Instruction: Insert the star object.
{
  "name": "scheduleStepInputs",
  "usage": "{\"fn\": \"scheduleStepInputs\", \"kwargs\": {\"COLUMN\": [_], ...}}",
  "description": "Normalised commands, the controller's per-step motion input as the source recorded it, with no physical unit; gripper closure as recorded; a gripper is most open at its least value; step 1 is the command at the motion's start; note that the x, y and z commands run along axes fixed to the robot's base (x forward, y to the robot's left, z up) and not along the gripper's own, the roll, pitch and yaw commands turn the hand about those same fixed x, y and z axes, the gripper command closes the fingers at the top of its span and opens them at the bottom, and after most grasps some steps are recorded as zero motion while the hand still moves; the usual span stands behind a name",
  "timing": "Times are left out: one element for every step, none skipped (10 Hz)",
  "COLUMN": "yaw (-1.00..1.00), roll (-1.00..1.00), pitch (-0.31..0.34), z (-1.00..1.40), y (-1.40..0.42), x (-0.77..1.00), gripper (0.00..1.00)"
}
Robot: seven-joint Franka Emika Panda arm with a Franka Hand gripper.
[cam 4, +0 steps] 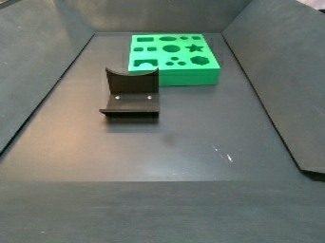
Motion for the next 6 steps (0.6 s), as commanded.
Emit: {"fn": "scheduleStepInputs", "kwargs": {"yaw": [-0.52,-0.59,-0.61,-0.62,-0.65,-0.6], "roll": [0.0,0.0,-0.02,-0.09,-0.13,-0.21], "pitch": [-0.003,-0.027,-0.05,-0.057,-0.027,0.0], "z": [-1.0,-1.0,-1.0,-0.98,-0.93,-0.77], "y": [0.22,0.17,0.16,0.07,0.03,0.03], "x": [-0.19,-0.4,-0.47,-0.52,-0.59,-0.5], "gripper": [1.0,1.0,1.0,1.0,1.0,1.0]}}
